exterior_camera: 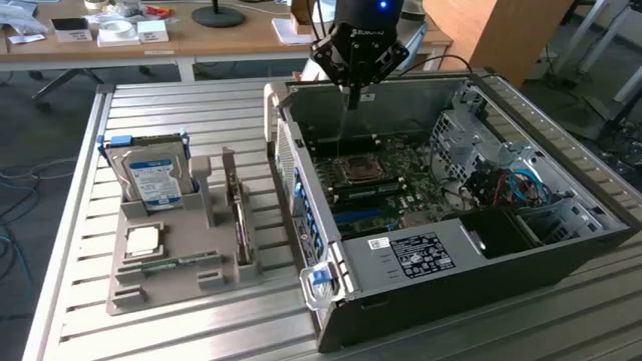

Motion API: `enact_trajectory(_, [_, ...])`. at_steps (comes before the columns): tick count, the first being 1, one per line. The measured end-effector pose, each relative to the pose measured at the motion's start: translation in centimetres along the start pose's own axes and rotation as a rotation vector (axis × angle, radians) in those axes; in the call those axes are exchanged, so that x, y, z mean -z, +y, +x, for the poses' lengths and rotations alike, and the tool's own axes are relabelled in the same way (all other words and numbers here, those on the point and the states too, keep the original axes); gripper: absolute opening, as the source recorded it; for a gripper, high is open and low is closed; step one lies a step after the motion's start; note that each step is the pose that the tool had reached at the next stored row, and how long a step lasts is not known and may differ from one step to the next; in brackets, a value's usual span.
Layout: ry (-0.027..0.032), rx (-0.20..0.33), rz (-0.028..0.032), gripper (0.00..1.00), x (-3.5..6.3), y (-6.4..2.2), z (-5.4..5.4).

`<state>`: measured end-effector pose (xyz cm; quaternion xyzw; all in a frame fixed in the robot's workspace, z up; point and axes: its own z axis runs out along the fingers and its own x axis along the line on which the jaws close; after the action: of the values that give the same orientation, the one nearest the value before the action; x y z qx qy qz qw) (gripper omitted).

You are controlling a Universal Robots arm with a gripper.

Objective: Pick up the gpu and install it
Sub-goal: 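Reach for the gpu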

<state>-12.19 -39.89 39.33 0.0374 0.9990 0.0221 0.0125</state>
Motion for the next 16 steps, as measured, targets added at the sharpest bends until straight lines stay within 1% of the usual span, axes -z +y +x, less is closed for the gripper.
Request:
enact_trajectory(10, [0.0,0.0,0.0,0.11,0.0,0.0,0.12])
enact_trajectory(16, [-0.0001,0.0,0.0,0.11,0.01,-0.04,0.57])
